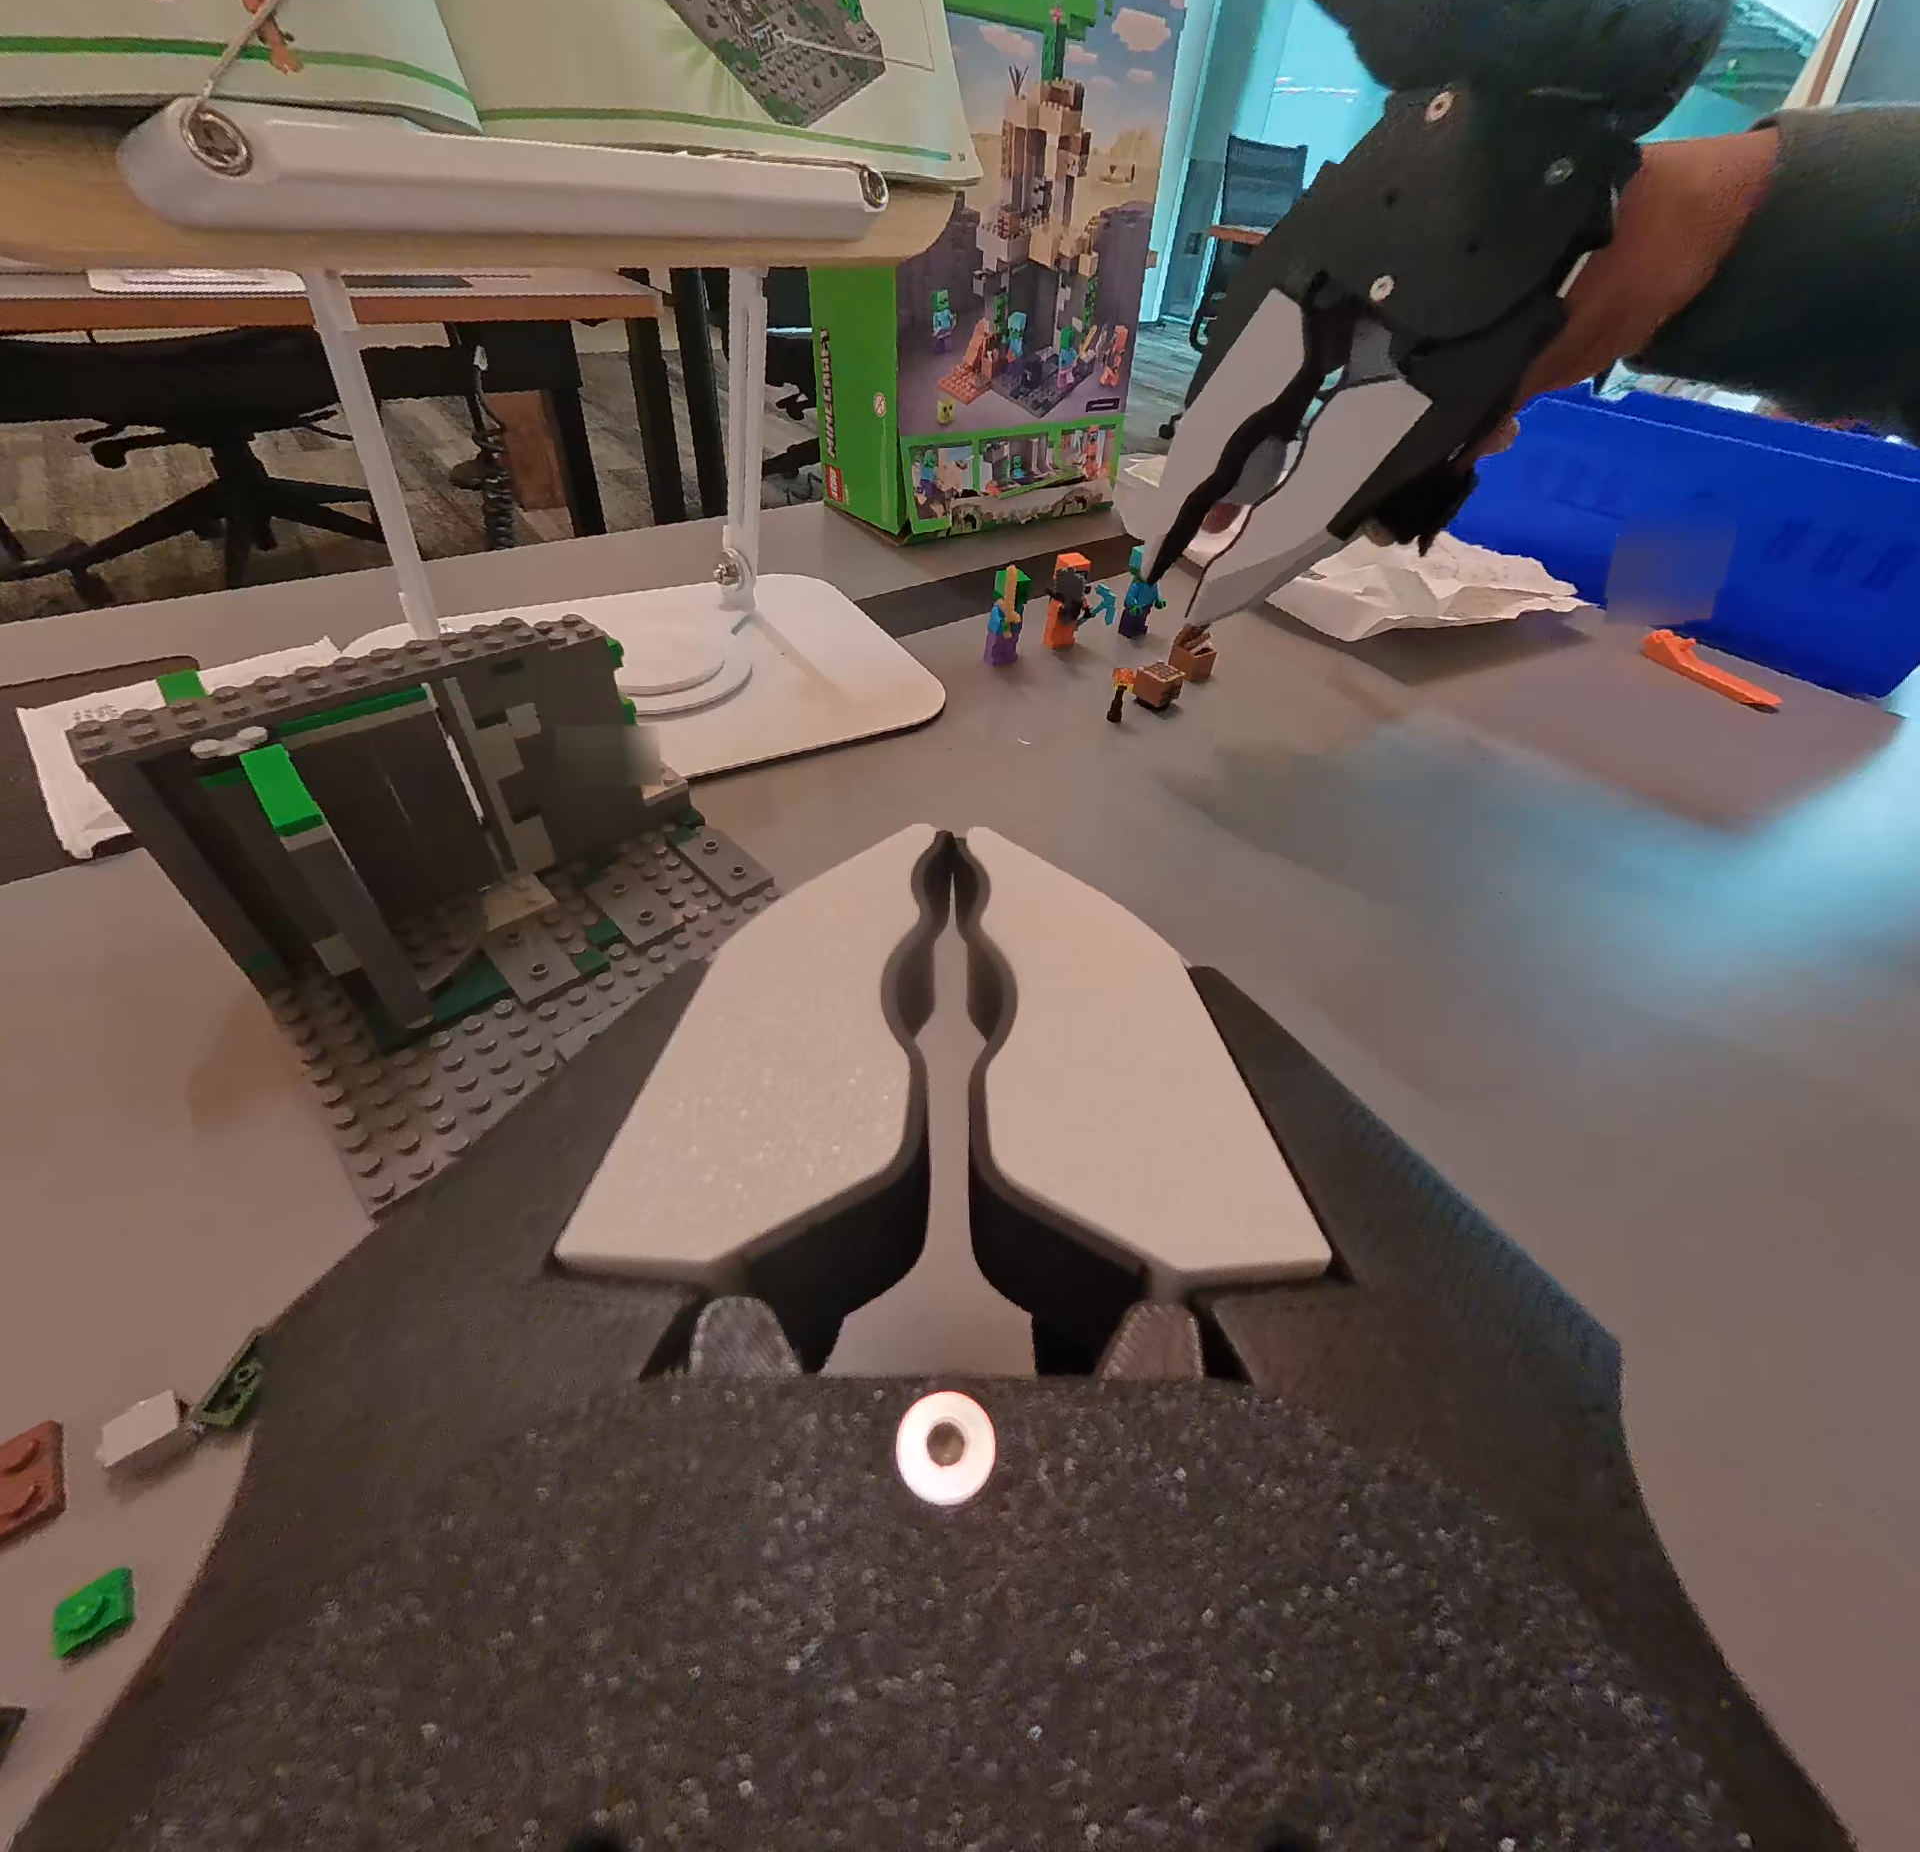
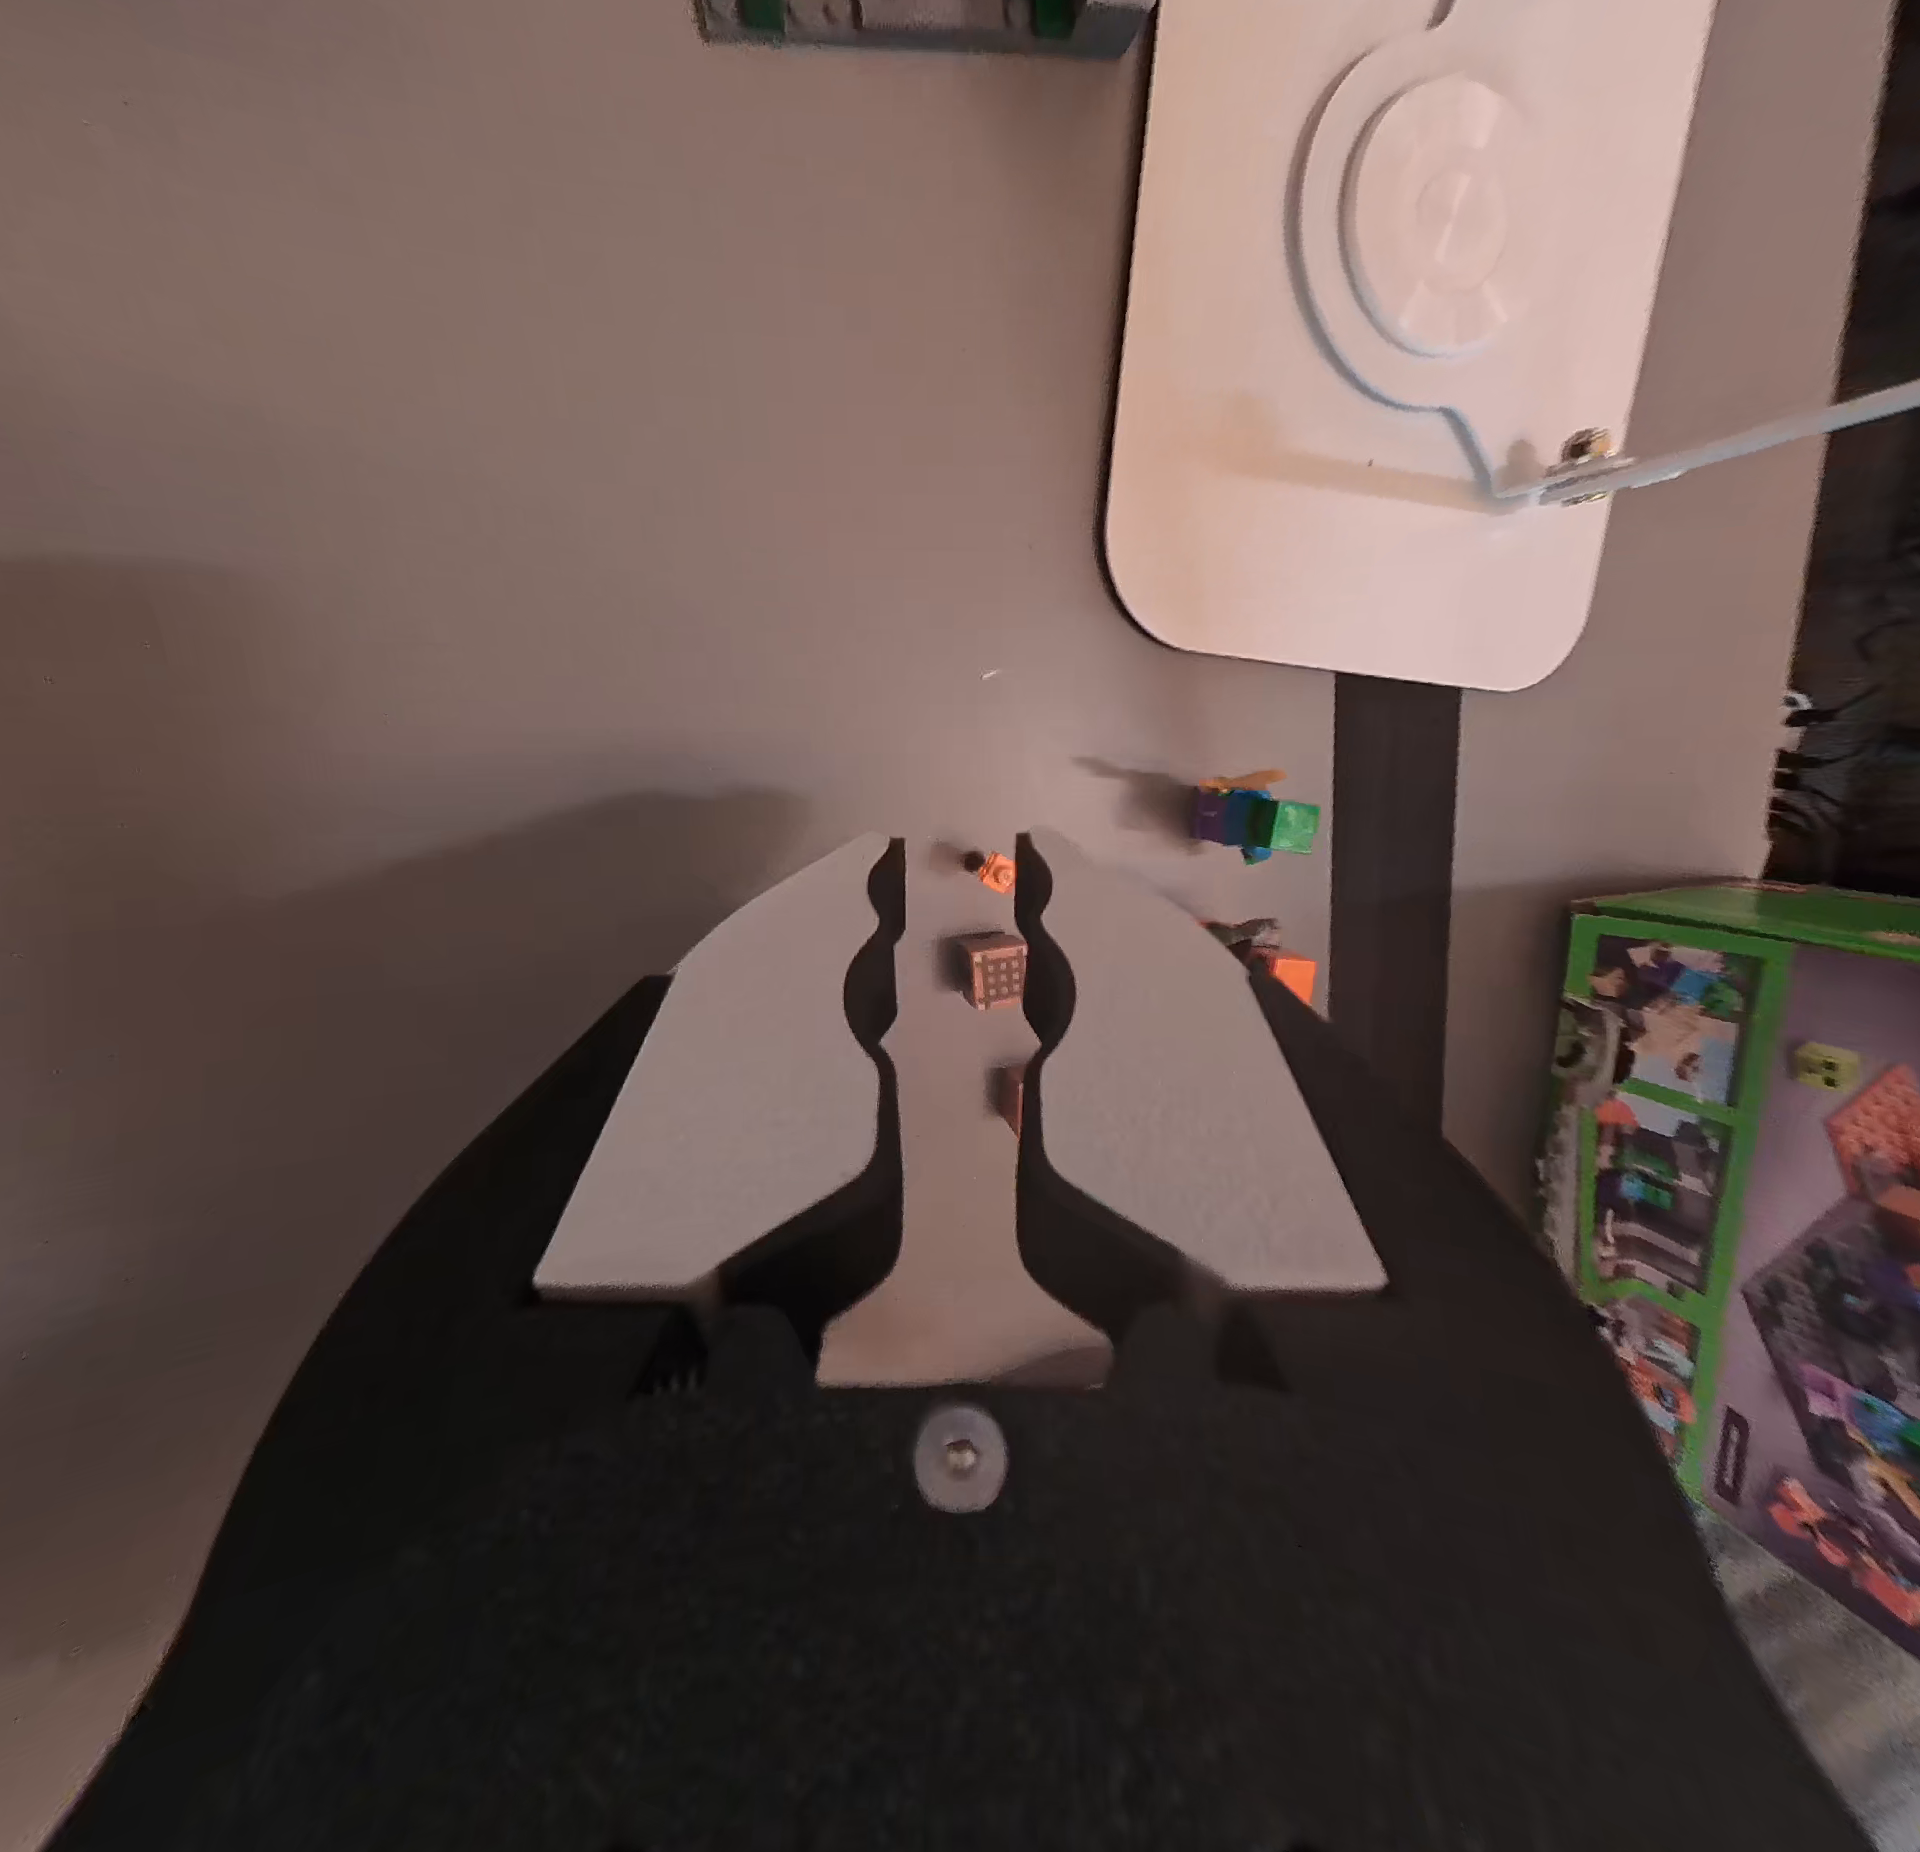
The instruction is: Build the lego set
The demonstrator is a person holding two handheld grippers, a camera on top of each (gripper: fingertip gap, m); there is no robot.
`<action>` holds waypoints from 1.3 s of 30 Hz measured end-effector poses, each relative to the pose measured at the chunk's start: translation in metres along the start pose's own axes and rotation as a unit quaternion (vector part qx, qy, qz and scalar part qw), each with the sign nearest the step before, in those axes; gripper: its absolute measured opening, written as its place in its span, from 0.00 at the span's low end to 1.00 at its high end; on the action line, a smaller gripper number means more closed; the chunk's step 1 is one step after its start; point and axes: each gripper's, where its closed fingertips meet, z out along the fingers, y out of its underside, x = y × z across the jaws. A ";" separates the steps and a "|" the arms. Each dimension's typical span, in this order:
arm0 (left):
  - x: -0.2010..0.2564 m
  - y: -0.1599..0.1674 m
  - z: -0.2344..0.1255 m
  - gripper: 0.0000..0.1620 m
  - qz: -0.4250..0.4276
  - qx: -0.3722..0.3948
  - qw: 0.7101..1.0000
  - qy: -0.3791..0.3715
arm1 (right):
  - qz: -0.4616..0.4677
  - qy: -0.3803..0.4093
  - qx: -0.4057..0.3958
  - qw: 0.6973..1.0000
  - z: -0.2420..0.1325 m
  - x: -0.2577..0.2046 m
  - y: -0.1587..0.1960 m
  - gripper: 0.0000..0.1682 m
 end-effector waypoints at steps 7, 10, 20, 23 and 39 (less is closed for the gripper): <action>-0.006 0.000 -0.001 0.00 0.014 -0.005 1.000 -0.027 | 0.060 0.089 0.072 0.992 -0.016 -0.010 -0.035 0.10; -0.018 0.002 -0.003 0.00 0.014 -0.013 0.998 -0.065 | 0.118 0.122 0.128 0.977 -0.017 -0.020 -0.052 0.05; -0.050 0.005 -0.011 0.00 0.052 -0.039 0.984 -0.167 | 0.302 0.166 0.258 0.903 -0.019 -0.059 -0.090 0.00; -0.052 0.002 -0.012 0.00 0.058 -0.037 0.982 -0.174 | 0.343 0.194 0.284 0.874 -0.027 -0.058 -0.097 0.00; -0.038 -0.013 -0.014 0.00 0.066 0.020 0.989 -0.133 | 0.301 0.295 0.386 0.821 -0.032 -0.047 -0.092 0.00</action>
